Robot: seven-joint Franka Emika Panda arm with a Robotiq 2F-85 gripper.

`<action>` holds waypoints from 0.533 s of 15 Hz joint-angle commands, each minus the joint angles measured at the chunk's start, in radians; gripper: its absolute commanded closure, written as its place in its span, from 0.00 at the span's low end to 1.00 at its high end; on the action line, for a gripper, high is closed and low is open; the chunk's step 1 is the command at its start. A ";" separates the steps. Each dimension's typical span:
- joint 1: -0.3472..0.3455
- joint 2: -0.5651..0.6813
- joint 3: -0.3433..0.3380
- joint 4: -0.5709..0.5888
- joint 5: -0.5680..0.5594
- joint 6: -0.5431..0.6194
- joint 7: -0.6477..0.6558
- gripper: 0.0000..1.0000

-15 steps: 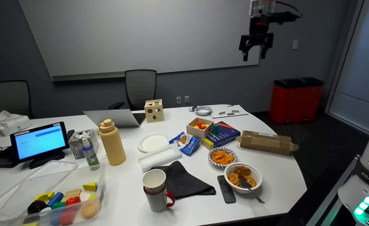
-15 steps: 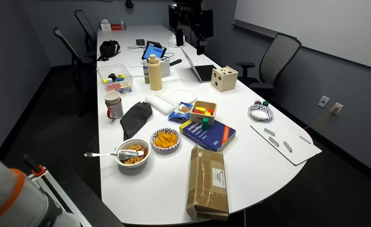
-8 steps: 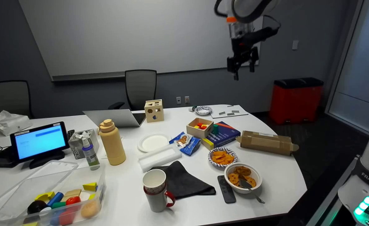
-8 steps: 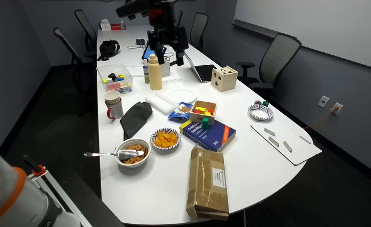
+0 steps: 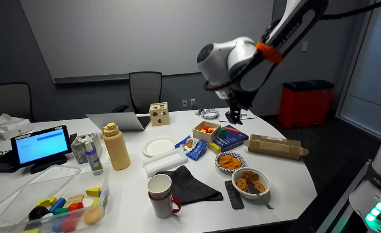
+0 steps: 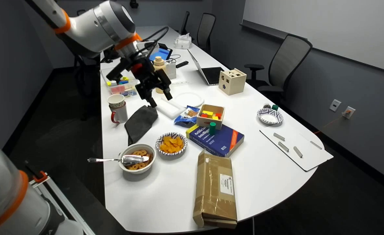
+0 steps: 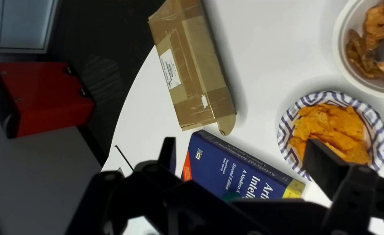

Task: Open the cardboard box and take the packing foam out of it

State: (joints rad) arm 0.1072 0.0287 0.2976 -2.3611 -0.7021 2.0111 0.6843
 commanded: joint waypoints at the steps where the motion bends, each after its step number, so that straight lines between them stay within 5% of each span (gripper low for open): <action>1: 0.034 0.132 -0.074 -0.010 -0.180 0.050 0.118 0.00; 8: 0.038 0.356 -0.198 0.010 -0.413 0.184 0.299 0.00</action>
State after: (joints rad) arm 0.1329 0.3061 0.1449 -2.3703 -1.0275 2.1419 0.9074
